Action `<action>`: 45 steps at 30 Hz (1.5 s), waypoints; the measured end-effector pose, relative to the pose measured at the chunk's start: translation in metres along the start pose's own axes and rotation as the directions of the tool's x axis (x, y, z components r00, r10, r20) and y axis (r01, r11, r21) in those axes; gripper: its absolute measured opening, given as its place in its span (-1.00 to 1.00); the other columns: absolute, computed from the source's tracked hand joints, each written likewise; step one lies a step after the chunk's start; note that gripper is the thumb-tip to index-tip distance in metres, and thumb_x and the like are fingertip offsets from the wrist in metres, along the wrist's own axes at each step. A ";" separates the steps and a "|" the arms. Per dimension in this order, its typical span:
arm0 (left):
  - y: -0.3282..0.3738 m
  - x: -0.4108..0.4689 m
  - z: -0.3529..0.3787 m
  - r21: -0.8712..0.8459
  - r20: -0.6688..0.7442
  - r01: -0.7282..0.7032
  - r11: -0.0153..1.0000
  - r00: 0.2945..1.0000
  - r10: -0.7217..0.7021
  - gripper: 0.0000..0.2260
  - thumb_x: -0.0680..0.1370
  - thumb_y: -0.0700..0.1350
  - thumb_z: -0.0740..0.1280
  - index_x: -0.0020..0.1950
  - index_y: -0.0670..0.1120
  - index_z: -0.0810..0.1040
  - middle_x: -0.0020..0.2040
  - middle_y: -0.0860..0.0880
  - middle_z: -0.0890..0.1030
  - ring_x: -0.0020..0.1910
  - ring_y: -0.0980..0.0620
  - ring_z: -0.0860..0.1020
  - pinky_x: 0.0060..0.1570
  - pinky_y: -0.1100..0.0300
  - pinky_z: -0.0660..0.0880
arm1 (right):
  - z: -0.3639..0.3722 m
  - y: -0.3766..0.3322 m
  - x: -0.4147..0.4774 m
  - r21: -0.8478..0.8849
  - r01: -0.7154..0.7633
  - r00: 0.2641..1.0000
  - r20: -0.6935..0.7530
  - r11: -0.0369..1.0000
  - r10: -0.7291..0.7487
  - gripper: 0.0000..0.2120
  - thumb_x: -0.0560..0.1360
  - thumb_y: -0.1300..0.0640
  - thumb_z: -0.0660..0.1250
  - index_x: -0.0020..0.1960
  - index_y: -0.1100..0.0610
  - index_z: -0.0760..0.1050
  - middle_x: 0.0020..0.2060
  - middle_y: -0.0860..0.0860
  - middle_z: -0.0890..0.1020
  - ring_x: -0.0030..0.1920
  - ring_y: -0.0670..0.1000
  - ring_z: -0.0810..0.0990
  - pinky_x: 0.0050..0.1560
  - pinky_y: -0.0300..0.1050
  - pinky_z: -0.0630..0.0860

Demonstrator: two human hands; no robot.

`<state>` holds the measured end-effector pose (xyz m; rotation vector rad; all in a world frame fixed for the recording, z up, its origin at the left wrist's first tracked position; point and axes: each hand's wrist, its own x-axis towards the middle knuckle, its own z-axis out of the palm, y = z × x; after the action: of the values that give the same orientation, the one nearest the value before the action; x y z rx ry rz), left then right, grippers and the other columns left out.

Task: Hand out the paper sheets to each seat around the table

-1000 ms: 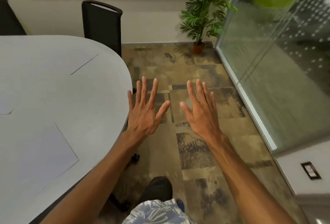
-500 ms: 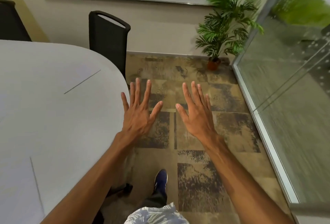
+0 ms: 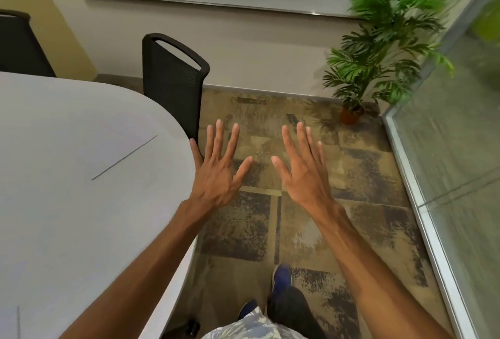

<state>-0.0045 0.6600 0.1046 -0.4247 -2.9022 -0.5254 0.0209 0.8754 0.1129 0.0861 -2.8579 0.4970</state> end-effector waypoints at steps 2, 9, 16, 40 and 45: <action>-0.007 0.031 0.007 0.020 -0.011 0.020 1.000 1.000 -0.020 -0.36 0.64 0.31 -0.12 0.64 0.13 -0.26 0.65 -0.04 -0.32 0.61 -0.05 -0.34 0.48 -0.23 -0.45 | 0.009 0.010 0.033 0.009 0.018 1.000 0.013 1.000 -0.018 -0.36 0.66 -0.23 0.03 0.65 -0.08 -0.11 0.65 0.07 -0.11 0.64 0.08 -0.18 0.60 0.22 -0.07; -0.025 0.152 0.034 0.041 -0.030 0.099 0.994 0.995 -0.098 -0.36 0.65 0.28 -0.07 0.64 0.13 -0.26 0.65 -0.05 -0.32 0.61 -0.06 -0.35 0.50 -0.32 -0.35 | 0.041 0.057 0.169 0.029 0.089 0.995 0.040 0.996 -0.090 -0.37 0.68 -0.24 0.00 0.65 -0.10 -0.15 0.64 0.05 -0.16 0.63 0.05 -0.23 0.61 0.18 -0.14; -0.033 0.256 0.036 0.021 -0.168 0.209 0.978 0.965 -0.202 -0.35 0.64 0.30 -0.08 0.66 0.08 -0.15 0.67 -0.05 -0.22 0.62 -0.05 -0.30 0.53 -0.31 -0.26 | 0.055 0.092 0.301 0.025 0.179 0.980 0.081 0.984 -0.180 -0.38 0.67 -0.26 -0.04 0.64 -0.10 -0.14 0.64 -0.01 -0.17 0.62 0.02 -0.27 0.60 0.21 -0.15; -0.210 0.599 0.052 0.052 -0.230 0.446 0.894 0.876 -0.424 -0.34 0.65 0.25 -0.02 0.67 -0.01 -0.11 0.67 -0.08 -0.19 0.63 -0.07 -0.27 0.56 -0.24 -0.27 | 0.169 0.033 0.737 0.091 0.393 0.889 0.218 0.915 -0.403 -0.39 0.67 -0.27 -0.09 0.65 -0.09 -0.13 0.64 0.01 -0.16 0.62 0.04 -0.27 0.61 0.18 -0.12; -0.248 0.644 0.050 0.064 -0.224 0.515 0.855 0.842 -0.491 -0.33 0.63 0.29 -0.12 0.66 0.02 -0.15 0.66 -0.09 -0.24 0.62 -0.08 -0.31 0.55 -0.25 -0.28 | 0.198 0.002 0.807 0.123 0.465 0.845 0.231 0.877 -0.481 -0.38 0.67 -0.29 -0.10 0.65 -0.10 -0.14 0.64 0.01 -0.16 0.62 0.04 -0.27 0.61 0.17 -0.13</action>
<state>-0.6952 0.6147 0.1125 0.4087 -2.8064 -0.4182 -0.8063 0.7968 0.1282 0.9091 -2.9026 0.4941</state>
